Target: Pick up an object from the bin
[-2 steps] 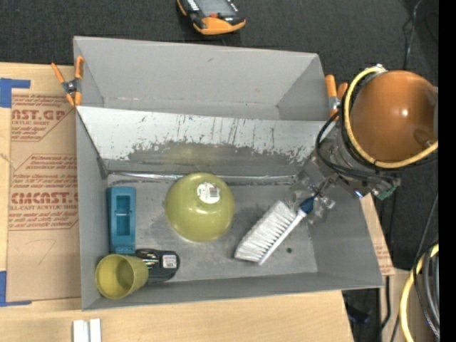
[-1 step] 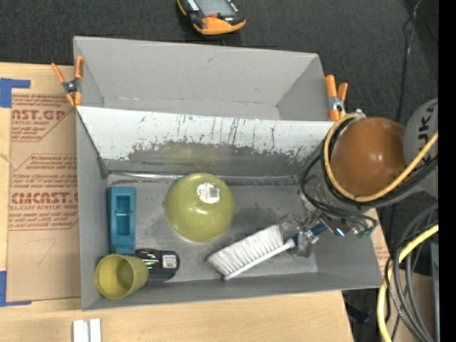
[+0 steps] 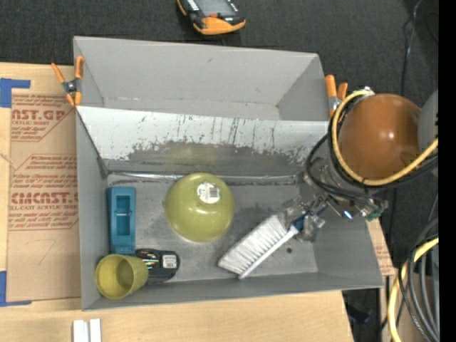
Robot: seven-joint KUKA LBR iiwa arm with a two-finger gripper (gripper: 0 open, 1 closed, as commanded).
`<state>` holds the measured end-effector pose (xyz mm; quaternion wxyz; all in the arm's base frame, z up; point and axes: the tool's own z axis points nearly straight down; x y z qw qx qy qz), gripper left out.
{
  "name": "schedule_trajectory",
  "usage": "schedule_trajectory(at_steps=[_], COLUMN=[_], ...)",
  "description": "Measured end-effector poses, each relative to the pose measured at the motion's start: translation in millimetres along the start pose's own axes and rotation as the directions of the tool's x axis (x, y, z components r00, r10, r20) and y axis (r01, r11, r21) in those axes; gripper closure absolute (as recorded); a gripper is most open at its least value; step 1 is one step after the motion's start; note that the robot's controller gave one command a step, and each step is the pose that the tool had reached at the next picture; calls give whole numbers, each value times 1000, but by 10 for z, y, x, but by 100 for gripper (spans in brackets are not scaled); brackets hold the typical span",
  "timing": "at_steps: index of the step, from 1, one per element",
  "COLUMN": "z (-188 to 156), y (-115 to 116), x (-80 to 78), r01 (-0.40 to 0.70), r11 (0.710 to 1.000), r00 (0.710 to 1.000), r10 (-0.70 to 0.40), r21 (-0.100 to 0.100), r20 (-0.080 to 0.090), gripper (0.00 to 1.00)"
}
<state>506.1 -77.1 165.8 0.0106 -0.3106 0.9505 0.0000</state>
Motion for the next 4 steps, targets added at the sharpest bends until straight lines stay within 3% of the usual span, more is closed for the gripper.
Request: schedule_trajectory(at_steps=[1, 2, 3, 4], z=[988, -38, 908, 716], y=[-200, -112, -37, -14], x=[-67, 35, -27, 3], r01=[127, 40, 119, 106], r11=[992, 999, 993, 994], r00=[992, 999, 993, 994], r10=[-127, -40, -119, -106], r21=[-10, 14, -20, -23], r20=[-4, 15, -5, -8], gripper=[100, 100, 100, 100])
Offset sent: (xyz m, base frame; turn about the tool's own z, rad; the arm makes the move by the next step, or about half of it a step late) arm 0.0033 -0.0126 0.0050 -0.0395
